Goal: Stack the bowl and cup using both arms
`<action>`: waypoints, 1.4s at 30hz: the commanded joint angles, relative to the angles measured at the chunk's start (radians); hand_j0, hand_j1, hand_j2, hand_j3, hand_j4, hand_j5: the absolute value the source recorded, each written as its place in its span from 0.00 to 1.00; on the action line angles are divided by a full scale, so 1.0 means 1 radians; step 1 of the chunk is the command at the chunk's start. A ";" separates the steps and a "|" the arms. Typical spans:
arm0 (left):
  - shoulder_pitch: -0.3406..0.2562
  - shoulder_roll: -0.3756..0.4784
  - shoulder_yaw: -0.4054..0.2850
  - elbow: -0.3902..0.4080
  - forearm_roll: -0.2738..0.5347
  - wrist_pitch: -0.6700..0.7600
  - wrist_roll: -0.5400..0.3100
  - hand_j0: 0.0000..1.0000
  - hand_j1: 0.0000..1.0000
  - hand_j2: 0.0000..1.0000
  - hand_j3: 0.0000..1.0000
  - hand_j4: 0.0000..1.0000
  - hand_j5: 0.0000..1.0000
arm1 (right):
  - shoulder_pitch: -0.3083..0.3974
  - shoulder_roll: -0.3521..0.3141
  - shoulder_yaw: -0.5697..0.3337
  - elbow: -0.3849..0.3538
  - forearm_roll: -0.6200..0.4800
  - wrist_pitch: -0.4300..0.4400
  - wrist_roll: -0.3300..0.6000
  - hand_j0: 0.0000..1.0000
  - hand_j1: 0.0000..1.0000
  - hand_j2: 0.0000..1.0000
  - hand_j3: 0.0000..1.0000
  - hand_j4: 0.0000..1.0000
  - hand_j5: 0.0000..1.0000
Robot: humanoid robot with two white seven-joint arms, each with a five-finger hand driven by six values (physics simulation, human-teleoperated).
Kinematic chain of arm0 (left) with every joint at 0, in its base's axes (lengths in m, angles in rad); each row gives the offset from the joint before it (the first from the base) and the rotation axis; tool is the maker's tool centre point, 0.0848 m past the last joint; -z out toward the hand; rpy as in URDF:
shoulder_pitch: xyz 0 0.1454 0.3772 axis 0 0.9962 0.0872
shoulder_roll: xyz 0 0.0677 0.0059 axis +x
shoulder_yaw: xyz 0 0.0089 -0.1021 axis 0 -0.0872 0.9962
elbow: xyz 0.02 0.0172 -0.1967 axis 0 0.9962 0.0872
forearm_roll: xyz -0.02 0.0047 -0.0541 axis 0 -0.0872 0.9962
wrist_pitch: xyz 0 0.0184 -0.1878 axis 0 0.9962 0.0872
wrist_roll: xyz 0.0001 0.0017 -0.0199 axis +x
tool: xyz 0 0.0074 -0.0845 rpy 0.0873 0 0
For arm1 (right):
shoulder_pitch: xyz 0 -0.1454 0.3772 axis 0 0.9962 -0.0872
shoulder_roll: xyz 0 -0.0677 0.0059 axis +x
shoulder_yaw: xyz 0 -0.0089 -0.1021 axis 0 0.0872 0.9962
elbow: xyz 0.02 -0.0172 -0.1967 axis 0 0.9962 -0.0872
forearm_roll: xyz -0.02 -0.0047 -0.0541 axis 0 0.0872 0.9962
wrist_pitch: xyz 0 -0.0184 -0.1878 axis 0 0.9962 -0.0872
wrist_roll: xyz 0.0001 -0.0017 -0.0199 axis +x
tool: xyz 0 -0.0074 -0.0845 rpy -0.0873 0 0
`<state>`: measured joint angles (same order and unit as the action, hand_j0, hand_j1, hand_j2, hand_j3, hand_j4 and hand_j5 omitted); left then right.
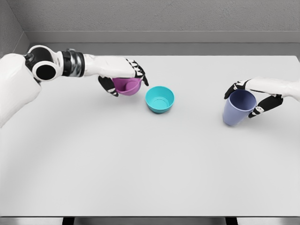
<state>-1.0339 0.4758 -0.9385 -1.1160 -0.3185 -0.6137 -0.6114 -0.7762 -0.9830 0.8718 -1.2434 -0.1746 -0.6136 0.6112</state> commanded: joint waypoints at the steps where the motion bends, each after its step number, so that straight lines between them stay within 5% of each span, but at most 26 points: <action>1: -0.002 -0.022 0.001 0.001 -0.005 0.003 0.001 0.81 0.81 0.81 0.81 0.81 0.81 | 0.000 -0.002 -0.002 -0.002 -0.008 0.003 0.000 0.62 0.62 0.62 0.62 0.62 0.62; 25: -0.015 -0.212 0.000 0.081 -0.099 0.003 0.001 0.81 0.81 0.81 0.81 0.81 0.81 | -0.034 -0.014 -0.005 -0.008 -0.016 0.003 0.000 0.61 0.61 0.61 0.61 0.61 0.61; 42: -0.002 -0.229 0.000 0.084 -0.114 0.003 0.001 0.84 0.84 0.84 0.84 0.84 0.84 | -0.061 0.026 -0.004 -0.010 -0.014 0.003 0.000 0.61 0.61 0.61 0.61 0.61 0.61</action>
<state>-1.0354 0.2466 -0.9409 -1.0319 -0.4384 -0.6139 -0.6116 -0.8422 -0.9662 0.8693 -1.2529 -0.1815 -0.6136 0.6113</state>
